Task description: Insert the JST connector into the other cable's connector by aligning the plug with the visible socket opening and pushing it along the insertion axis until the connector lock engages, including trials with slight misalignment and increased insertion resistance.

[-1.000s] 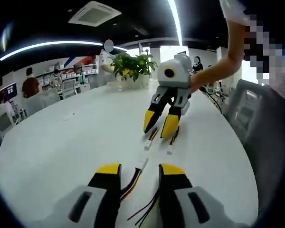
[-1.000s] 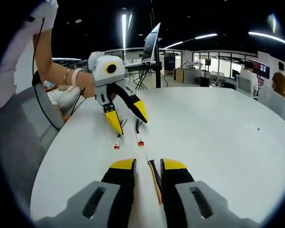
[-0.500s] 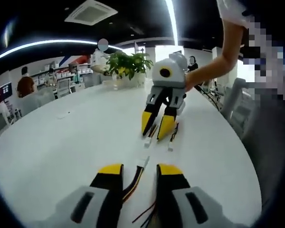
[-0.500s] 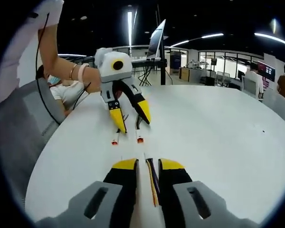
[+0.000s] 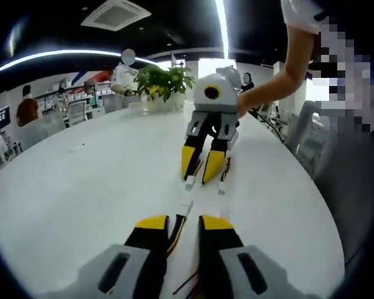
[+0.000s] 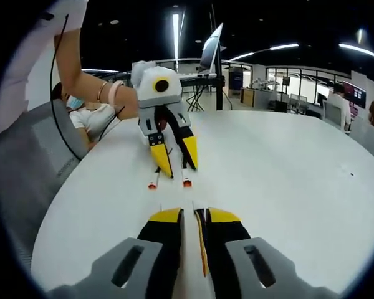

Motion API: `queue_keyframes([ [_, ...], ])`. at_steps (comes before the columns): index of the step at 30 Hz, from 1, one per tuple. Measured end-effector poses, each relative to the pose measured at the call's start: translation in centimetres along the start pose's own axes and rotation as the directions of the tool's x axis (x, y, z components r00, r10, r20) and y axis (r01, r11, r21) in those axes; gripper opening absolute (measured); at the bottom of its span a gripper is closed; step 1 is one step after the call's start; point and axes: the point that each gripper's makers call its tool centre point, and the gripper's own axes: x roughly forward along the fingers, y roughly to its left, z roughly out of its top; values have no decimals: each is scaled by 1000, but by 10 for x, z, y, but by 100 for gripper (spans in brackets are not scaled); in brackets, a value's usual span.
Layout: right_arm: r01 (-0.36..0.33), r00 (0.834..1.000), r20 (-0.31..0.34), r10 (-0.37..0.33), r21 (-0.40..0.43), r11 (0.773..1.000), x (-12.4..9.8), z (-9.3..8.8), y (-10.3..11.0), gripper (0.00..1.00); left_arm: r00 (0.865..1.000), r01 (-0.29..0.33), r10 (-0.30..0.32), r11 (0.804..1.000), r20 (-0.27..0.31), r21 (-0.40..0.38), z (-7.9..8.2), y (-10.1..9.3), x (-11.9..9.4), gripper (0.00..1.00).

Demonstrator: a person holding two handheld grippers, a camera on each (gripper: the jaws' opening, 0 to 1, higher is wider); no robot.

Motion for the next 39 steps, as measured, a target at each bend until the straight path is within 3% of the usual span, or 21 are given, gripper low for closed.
queue_keyframes([
  [17, 1, 1000, -1, -1, -21, 1000, 1, 1, -5, 7, 1000, 2, -2, 1000, 28, -7, -3, 15, 4, 7],
  [39, 3, 1000, 10, -3, -30, 1000, 5, 1, -6, 5, 998, 31, -31, 999, 57, 15, -2, 9, 5, 1],
])
